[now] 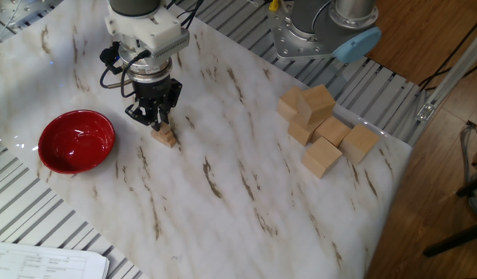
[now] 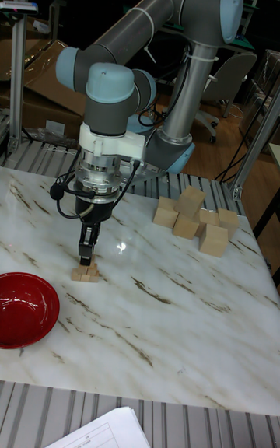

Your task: Stack the blocks into a pyramid shape

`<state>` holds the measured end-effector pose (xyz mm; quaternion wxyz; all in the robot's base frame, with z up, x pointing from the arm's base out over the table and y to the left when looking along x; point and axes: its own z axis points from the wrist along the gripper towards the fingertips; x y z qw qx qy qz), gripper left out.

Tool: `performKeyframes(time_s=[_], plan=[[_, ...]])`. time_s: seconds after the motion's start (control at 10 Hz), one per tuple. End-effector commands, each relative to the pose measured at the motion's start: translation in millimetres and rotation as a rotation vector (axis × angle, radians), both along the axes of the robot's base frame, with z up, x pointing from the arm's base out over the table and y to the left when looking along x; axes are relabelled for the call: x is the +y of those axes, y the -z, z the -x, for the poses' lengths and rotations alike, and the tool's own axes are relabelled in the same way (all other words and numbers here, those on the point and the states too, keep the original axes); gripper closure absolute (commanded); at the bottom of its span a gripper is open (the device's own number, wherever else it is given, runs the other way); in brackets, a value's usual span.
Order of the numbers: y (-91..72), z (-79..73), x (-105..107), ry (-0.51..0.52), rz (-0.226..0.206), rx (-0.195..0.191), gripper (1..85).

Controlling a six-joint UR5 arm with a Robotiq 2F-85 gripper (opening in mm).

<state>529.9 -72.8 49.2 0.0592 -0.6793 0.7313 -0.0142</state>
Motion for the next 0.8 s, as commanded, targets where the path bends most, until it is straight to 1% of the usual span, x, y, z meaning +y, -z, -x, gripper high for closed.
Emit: performKeyframes(time_s=[0.0, 0.4, 0.7], plan=[[-1.9, -1.3, 1.3, 0.003, -0.019, -0.005, 58.0], [-2.0, 0.4, 0.7, 0.001, -0.017, 0.001, 55.3], [-1.5, 3.5, -1.3, -0.009, -0.008, 0.013, 45.0]])
